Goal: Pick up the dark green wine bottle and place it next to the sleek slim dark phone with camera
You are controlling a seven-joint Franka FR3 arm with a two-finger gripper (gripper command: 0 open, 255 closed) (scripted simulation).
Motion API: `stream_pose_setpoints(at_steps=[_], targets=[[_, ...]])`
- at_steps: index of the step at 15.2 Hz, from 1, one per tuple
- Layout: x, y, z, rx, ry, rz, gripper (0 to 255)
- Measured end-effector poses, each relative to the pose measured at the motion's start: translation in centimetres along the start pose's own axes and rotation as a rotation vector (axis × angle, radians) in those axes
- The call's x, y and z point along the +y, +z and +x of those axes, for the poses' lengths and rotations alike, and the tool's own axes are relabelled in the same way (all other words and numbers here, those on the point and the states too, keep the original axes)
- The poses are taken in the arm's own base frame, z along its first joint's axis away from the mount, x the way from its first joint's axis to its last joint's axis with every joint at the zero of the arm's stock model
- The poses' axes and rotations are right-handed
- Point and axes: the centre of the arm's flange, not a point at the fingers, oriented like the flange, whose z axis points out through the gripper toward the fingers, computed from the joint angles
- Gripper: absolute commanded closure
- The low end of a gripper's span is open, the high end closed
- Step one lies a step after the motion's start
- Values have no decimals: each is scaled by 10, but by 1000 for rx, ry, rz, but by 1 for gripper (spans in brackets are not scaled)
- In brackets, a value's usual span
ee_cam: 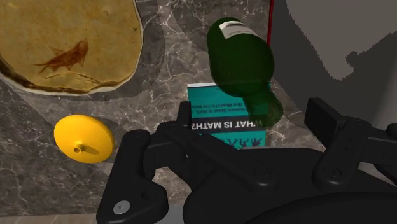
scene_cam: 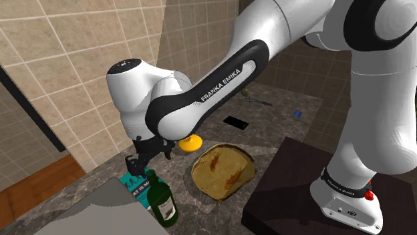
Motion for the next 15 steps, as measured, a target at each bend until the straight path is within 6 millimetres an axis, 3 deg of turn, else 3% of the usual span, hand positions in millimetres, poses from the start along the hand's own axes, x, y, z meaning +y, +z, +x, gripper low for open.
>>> stream_pose_setpoints(at_steps=[3, 8, 15], targets=[[-18, 20, 8, 5, 1, -1, 0], [-21, 45, 9, 6, 1, -2, 0], [-21, 49, 10, 14, 3, 1, 0]])
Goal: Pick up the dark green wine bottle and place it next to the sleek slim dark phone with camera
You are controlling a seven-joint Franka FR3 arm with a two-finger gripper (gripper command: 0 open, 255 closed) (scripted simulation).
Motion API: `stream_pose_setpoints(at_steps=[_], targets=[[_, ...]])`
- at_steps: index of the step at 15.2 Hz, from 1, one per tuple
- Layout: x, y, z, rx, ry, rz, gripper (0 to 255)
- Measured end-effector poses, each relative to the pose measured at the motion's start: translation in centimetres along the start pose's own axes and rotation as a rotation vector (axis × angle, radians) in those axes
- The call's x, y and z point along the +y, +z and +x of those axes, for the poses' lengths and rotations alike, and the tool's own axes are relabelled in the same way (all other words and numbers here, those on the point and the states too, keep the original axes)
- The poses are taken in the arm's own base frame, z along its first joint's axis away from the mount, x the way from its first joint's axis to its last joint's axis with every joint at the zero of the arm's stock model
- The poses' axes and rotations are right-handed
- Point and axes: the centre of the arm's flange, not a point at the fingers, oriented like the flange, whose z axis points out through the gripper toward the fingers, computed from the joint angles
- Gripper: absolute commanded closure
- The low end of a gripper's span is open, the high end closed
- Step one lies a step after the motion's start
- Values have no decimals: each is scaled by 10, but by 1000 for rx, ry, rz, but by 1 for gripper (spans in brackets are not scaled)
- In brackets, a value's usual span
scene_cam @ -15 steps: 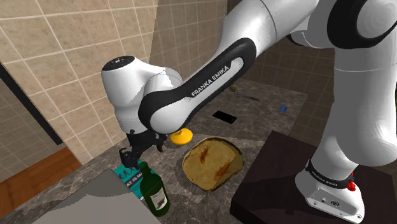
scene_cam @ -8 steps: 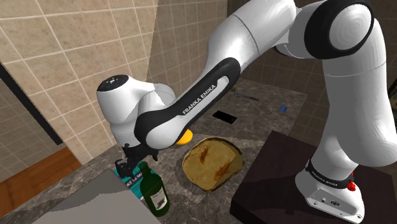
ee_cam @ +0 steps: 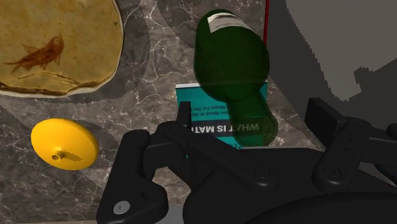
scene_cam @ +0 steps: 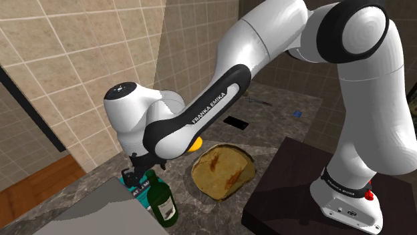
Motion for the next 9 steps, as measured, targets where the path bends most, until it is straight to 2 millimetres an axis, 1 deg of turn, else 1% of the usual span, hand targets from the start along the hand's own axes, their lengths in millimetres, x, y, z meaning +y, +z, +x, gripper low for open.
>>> stream_pose_setpoints(at_steps=[1, 3, 9], targets=[[0, 0, 0, -1, -1, 0, 255], [0, 3, -2, -5, -1, -2, 255], [0, 3, -1, -3, -2, -1, 255]])
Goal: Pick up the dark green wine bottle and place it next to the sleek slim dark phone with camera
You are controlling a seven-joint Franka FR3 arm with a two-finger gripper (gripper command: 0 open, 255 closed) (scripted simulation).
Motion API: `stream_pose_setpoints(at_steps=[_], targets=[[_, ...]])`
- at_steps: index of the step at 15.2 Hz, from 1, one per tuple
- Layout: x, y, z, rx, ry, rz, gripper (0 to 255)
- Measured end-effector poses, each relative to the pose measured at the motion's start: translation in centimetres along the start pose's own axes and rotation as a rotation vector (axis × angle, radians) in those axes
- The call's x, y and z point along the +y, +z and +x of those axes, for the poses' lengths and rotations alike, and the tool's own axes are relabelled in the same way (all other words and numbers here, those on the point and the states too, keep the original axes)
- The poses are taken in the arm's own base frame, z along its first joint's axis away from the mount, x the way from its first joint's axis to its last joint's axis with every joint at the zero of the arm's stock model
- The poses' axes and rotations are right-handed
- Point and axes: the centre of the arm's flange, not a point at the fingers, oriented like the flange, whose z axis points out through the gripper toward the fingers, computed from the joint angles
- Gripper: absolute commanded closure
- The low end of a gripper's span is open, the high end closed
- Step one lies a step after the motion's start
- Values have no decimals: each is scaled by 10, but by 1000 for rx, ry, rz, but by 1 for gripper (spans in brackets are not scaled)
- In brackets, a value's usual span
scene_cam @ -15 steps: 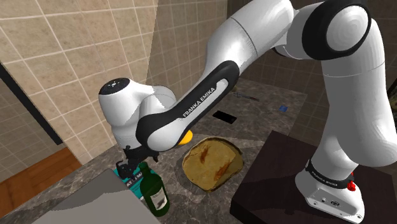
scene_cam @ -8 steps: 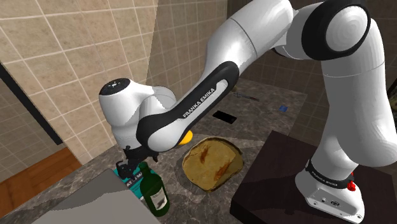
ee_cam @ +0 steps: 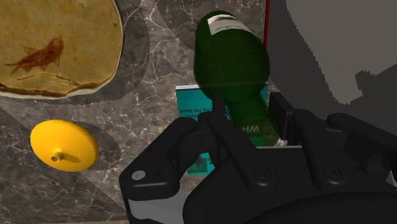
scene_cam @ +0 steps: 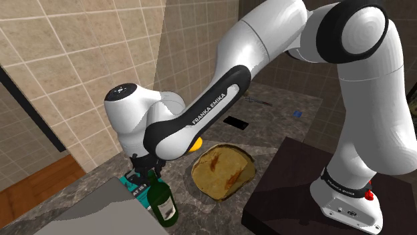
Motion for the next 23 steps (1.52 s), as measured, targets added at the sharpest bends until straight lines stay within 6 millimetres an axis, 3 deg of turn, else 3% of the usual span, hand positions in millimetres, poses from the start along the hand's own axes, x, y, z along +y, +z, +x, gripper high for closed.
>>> stream_pose_setpoints(at_steps=[4, 17, 20, 23], targets=[[0, -5, 1, -3, 0, -2, 255], [0, -71, 6, -4, 0, -3, 255], [23, -72, 17, -4, 1, -2, 255], [61, -73, 33, -4, 1, -3, 255]])
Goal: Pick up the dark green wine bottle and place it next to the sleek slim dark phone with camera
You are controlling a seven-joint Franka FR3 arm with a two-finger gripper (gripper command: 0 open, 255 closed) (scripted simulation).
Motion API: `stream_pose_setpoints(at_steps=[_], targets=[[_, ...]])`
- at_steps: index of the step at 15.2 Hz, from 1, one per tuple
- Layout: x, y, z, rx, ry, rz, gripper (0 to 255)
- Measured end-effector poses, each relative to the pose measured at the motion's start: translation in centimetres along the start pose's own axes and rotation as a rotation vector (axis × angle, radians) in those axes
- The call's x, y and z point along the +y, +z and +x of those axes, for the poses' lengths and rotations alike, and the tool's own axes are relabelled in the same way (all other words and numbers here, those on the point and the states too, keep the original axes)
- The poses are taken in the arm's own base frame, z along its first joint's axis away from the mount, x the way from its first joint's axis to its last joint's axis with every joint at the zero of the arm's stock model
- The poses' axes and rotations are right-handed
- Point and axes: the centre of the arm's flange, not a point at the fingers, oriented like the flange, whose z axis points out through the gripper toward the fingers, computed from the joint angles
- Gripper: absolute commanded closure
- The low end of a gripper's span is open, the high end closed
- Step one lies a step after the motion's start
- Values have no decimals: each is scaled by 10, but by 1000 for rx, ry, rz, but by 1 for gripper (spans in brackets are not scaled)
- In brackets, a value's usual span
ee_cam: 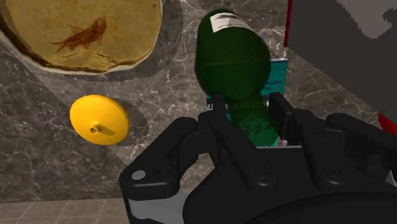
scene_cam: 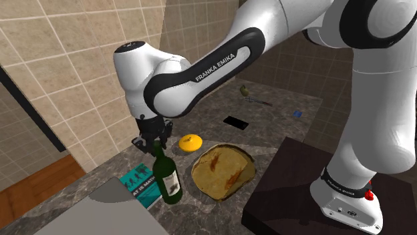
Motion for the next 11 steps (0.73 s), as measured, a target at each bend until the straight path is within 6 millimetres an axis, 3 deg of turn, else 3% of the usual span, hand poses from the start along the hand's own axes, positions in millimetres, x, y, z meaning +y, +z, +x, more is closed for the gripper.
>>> stream_pose_setpoints(at_steps=[11], targets=[[132, 6, 57, 0, 1, 0, 255]])
